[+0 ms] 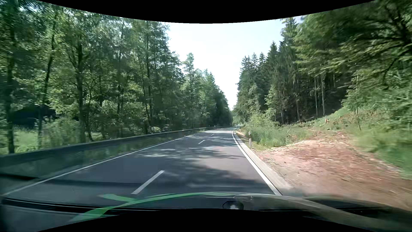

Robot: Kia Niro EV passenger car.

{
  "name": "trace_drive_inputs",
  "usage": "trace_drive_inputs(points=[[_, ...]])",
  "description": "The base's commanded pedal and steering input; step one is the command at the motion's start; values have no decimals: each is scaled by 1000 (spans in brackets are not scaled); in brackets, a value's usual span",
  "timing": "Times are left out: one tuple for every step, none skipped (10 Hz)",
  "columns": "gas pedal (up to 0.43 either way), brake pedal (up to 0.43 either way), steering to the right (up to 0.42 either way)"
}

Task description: Follow the waypoints while adhering to traffic rules and regulations

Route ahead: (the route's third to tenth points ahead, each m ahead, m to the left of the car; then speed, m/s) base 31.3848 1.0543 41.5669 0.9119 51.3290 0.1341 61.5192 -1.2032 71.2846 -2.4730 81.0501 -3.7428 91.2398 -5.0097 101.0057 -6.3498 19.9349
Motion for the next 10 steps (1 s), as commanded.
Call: trace_drive_inputs(points=[[260,0,7],[260,0,7],[248,0,7],[248,0,8],[248,0,8],[248,0,11],[248,0,11],[248,0,11],[248,0,12],[228,0,11]])
